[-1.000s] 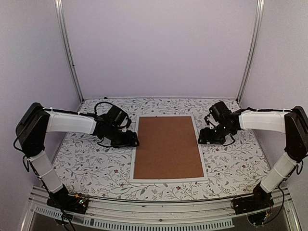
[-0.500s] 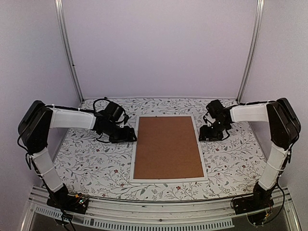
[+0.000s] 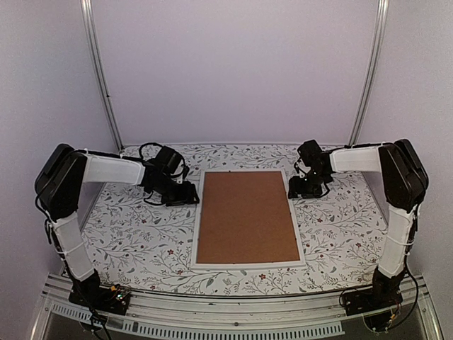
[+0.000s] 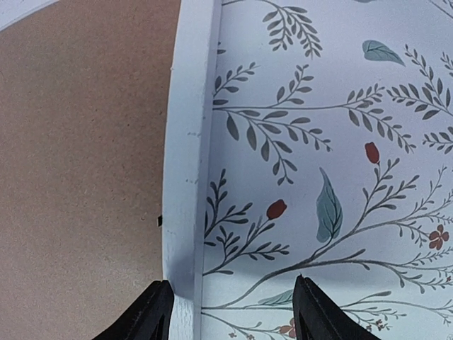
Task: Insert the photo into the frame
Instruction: Press the fastener onto the backboard.
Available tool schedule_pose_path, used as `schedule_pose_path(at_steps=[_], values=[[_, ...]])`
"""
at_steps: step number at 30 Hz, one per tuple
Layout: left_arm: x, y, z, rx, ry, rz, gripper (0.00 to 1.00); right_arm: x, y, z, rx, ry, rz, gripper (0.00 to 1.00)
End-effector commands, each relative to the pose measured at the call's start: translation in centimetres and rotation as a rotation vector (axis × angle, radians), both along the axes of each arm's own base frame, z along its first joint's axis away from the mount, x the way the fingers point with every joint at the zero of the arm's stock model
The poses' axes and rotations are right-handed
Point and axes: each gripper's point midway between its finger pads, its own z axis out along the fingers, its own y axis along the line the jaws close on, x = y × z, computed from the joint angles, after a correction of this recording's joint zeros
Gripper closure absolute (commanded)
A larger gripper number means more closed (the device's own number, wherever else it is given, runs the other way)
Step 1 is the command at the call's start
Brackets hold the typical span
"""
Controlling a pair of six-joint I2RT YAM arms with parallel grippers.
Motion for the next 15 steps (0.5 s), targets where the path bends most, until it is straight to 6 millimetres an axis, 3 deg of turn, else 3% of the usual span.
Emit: schedule_pose_path(at_steps=[1,15], values=[[2.1,-0.1,0.3,0.009,-0.023,-0.010,0.40,2.1,-0.7,0.2,-0.018,-0.033,-0.020,0.38],[3.7,-2.1,-1.3,-0.026,0.010,-0.040,0.59,3.5,-0.3,-1.2,-0.020,-0.014,-0.015,0.39]])
